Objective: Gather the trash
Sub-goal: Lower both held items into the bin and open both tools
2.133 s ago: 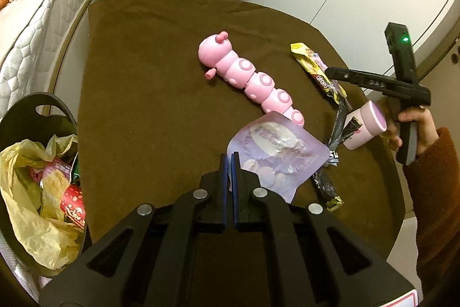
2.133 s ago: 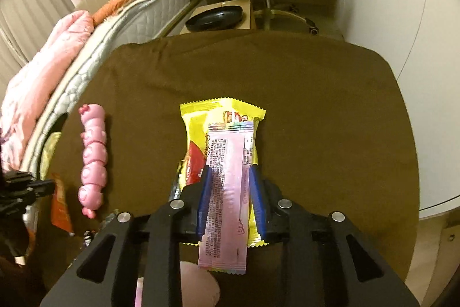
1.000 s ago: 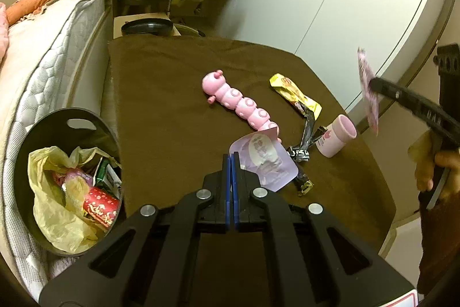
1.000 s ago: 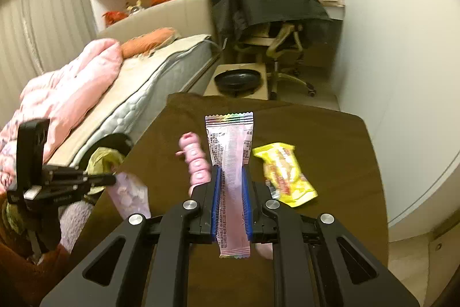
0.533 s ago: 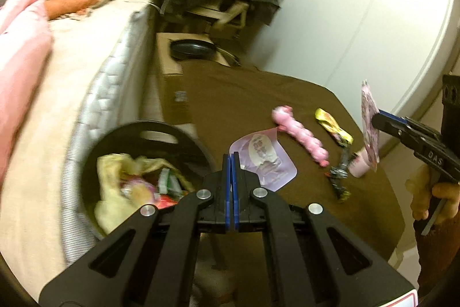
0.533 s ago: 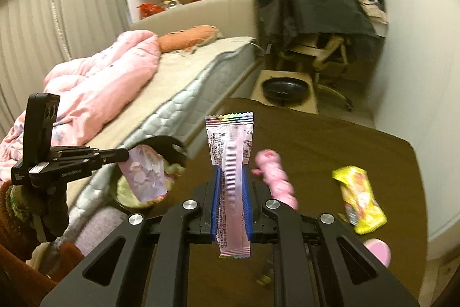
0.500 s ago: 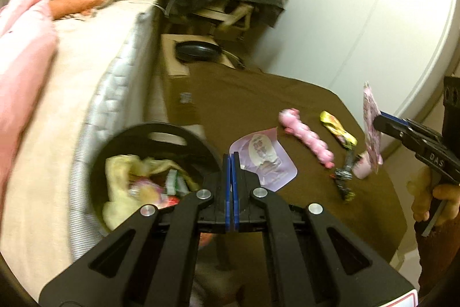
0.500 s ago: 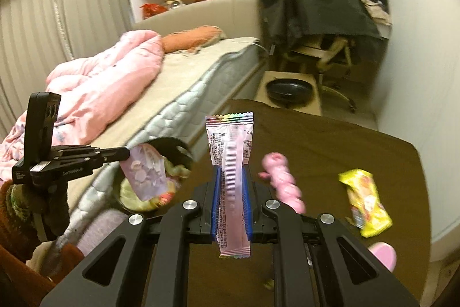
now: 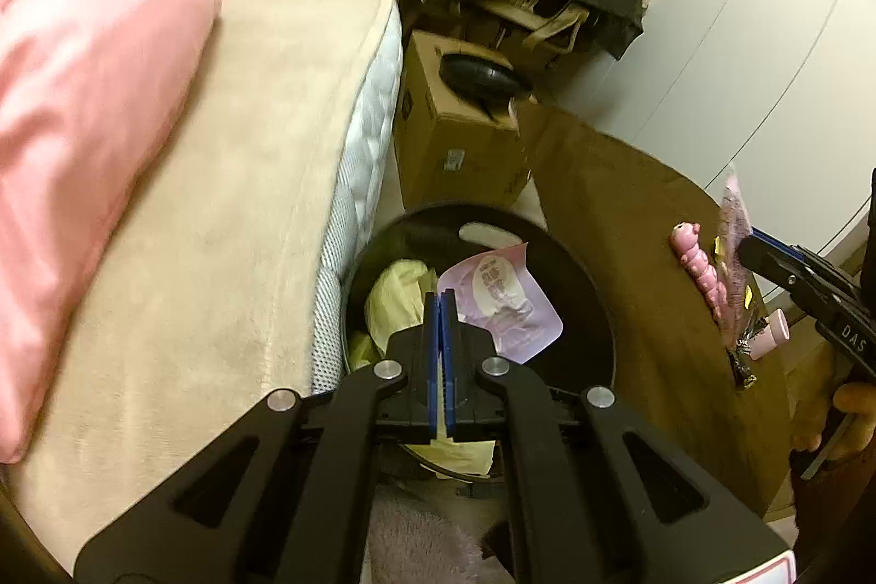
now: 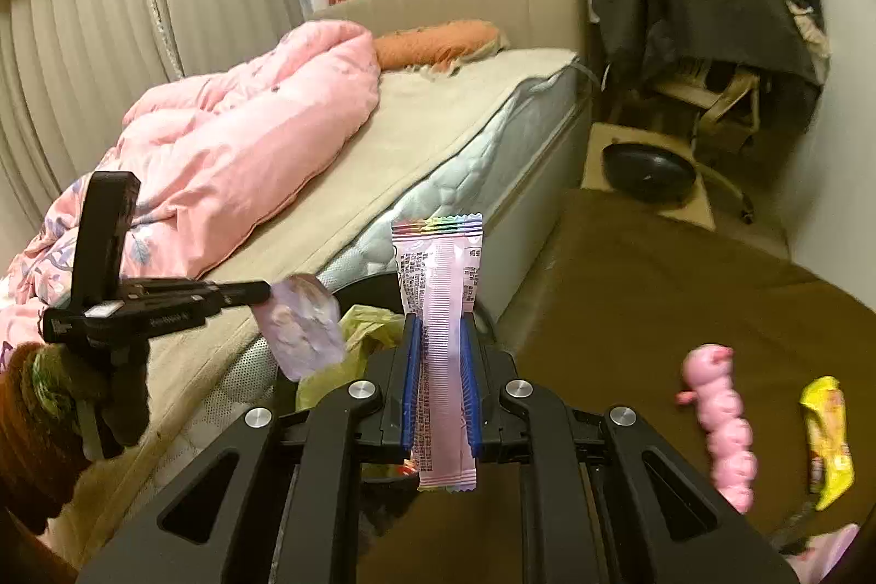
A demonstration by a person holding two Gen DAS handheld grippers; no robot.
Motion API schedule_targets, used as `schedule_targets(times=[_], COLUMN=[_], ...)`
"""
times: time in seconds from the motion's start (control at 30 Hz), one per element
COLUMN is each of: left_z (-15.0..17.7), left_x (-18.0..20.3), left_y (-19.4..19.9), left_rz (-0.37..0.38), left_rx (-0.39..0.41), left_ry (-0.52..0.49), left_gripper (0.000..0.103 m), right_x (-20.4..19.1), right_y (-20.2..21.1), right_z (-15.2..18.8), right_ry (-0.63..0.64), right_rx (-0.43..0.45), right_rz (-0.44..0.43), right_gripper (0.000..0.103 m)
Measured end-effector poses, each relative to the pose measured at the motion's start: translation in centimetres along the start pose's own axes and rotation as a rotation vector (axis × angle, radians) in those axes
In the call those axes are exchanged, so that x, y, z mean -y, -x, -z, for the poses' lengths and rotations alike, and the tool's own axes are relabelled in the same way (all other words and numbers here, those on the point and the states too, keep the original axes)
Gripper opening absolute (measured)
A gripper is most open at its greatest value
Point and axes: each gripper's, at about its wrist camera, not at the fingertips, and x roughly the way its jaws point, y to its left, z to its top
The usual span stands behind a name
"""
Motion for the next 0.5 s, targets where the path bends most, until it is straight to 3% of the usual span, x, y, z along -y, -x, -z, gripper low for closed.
schedule_targets(times=[0.13, 0.3, 0.5], left_z=[0.0, -0.3, 0.0], left_x=[0.0, 0.2, -0.7], left_y=[-2.6, -5.6, -6.4], left_rz=[0.028, -0.007, -0.047], left_rx=[-0.033, -0.083, -0.119], left_ry=[-0.001, -0.023, -0.035], left_gripper=[0.001, 0.001, 0.001], right_x=[-0.3, 0.1, -0.1], right_y=[-2.5, -4.7, -7.5], right_z=[0.1, 0.3, 0.6], right_ry=[-0.008, -0.033, -0.033], right_rx=[-0.034, -0.069, -0.11], right_rz=[-0.01, -0.037, -0.071], right_gripper=[0.014, 0.014, 0.014])
